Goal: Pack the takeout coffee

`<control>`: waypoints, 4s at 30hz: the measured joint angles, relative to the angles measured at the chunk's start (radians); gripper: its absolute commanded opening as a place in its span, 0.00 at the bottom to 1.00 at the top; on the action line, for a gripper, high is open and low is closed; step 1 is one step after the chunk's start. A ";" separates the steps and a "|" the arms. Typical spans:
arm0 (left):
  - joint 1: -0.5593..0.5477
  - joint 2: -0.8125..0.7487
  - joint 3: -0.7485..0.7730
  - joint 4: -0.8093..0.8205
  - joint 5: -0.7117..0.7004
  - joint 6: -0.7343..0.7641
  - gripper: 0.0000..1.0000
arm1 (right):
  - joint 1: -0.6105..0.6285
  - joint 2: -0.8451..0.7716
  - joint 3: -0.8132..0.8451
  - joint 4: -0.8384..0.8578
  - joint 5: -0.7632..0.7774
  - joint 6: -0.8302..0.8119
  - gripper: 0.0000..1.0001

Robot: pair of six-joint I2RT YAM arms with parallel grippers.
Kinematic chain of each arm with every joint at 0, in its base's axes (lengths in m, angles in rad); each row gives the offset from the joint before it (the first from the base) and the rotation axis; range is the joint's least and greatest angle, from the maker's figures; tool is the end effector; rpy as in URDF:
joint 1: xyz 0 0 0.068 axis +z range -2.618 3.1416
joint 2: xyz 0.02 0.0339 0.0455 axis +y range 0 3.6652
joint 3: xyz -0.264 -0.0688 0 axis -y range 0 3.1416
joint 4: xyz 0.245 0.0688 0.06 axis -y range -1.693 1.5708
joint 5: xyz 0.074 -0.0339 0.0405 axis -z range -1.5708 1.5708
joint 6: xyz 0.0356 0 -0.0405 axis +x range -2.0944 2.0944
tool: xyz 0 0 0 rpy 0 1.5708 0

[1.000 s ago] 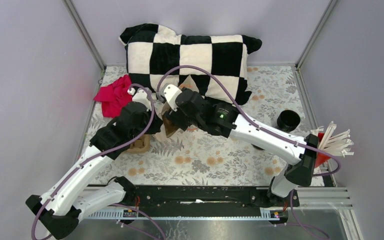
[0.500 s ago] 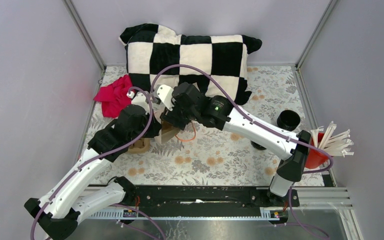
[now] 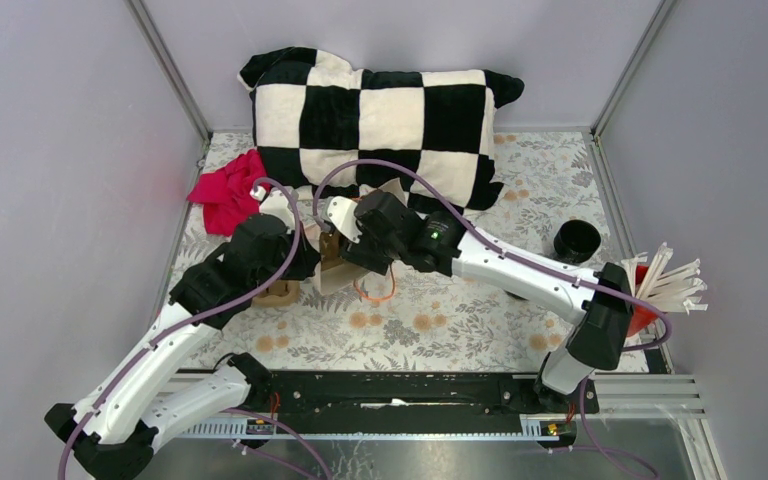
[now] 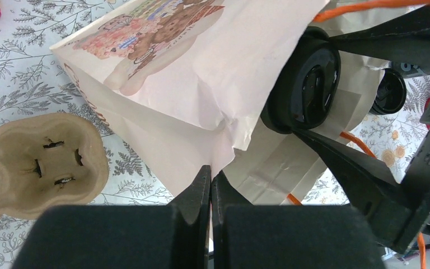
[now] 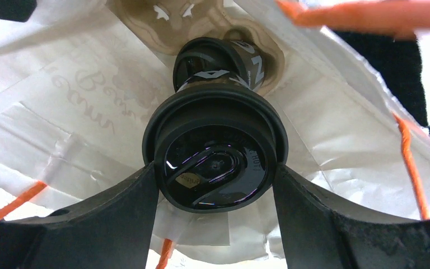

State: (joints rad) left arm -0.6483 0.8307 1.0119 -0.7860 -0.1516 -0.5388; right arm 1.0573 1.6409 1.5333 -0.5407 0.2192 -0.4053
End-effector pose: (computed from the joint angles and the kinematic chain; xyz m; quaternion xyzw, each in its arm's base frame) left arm 0.1324 -0.0935 0.3495 0.0132 0.8837 -0.2034 0.4214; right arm 0.1911 0.3230 0.3445 -0.5582 0.6950 0.0489 0.4505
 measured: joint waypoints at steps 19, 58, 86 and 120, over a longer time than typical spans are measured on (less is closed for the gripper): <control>0.000 -0.042 -0.054 -0.006 -0.001 -0.024 0.00 | 0.164 -0.012 0.037 0.009 0.087 0.160 0.18; -0.001 -0.089 -0.064 -0.082 -0.142 -0.072 0.00 | 0.093 0.031 -0.253 0.449 0.060 0.046 0.14; -0.001 -0.082 -0.050 -0.076 -0.148 -0.086 0.00 | 0.083 0.208 -0.072 0.373 0.211 0.210 0.10; 0.003 -0.045 0.009 -0.117 0.007 -0.055 0.00 | 0.060 0.260 0.196 -0.075 0.018 0.342 0.26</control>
State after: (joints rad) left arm -0.6453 0.7853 1.0206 -0.9031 -0.1448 -0.5941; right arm 1.1168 1.9007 1.7290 -0.6155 0.2371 -0.0631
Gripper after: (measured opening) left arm 0.004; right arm 0.751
